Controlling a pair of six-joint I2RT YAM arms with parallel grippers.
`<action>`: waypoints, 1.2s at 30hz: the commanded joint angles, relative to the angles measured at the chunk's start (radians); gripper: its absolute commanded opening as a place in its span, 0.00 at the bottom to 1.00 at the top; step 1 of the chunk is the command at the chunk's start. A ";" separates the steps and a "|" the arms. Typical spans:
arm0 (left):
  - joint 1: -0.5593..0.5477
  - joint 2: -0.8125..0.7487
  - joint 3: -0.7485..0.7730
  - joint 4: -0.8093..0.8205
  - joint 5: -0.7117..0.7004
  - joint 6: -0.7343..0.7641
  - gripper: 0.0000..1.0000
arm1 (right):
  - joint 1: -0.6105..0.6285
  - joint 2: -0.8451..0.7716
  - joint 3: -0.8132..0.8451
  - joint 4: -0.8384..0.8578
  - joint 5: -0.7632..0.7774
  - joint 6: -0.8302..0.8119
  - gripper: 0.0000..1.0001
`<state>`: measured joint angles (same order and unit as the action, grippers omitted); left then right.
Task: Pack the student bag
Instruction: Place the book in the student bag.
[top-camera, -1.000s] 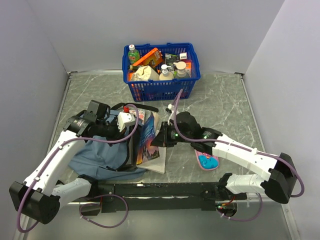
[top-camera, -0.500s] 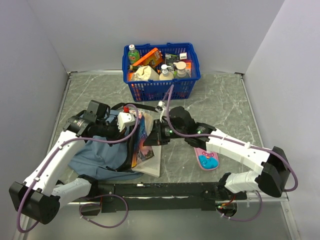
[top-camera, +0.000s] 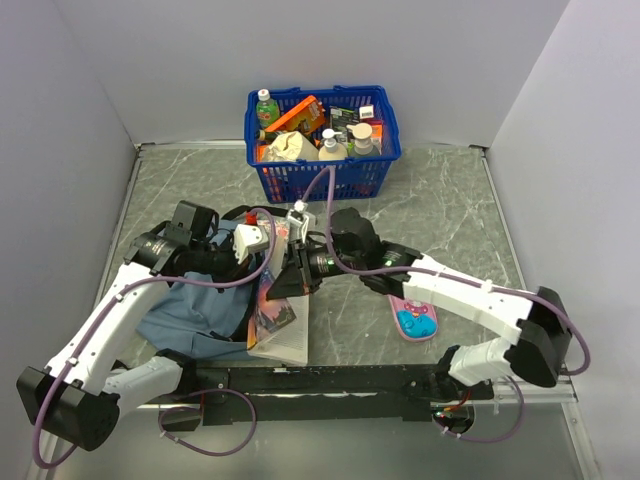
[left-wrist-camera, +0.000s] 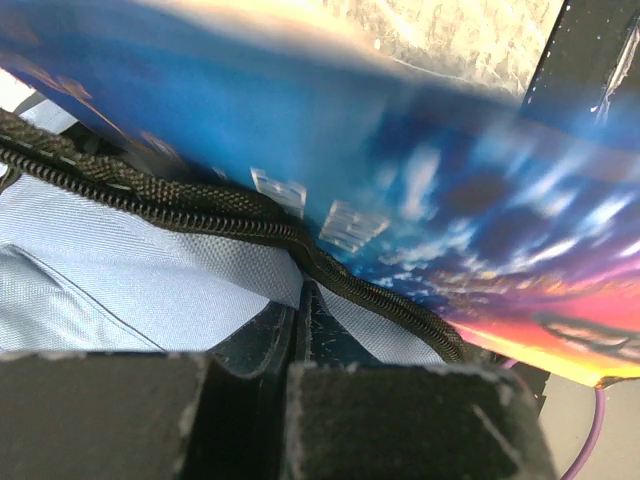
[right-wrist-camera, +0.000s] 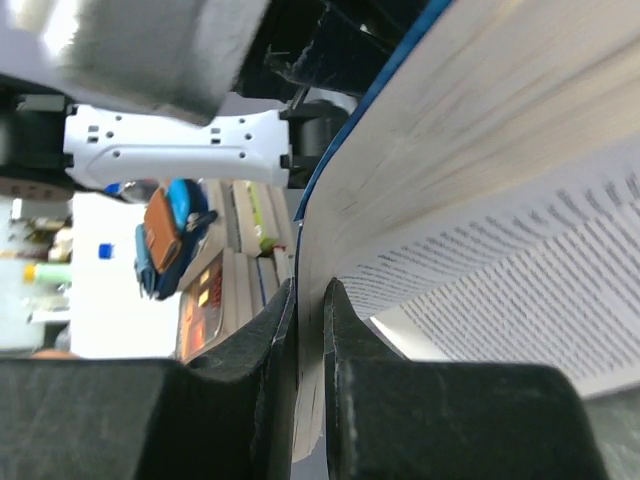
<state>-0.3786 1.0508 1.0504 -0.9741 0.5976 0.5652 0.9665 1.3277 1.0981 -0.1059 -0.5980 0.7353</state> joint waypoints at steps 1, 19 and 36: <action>-0.003 -0.025 0.034 0.031 0.073 0.021 0.01 | -0.035 0.079 -0.090 0.479 -0.239 0.079 0.00; -0.003 0.009 0.079 -0.021 0.116 0.055 0.01 | -0.089 0.150 -0.221 0.175 0.216 -0.047 0.00; -0.003 0.049 0.100 -0.034 0.134 0.048 0.01 | 0.015 0.372 0.149 0.129 0.457 0.165 0.00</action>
<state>-0.3759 1.1004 1.1103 -1.0100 0.6273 0.6067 0.9455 1.6588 1.1187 -0.0544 -0.2146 0.8730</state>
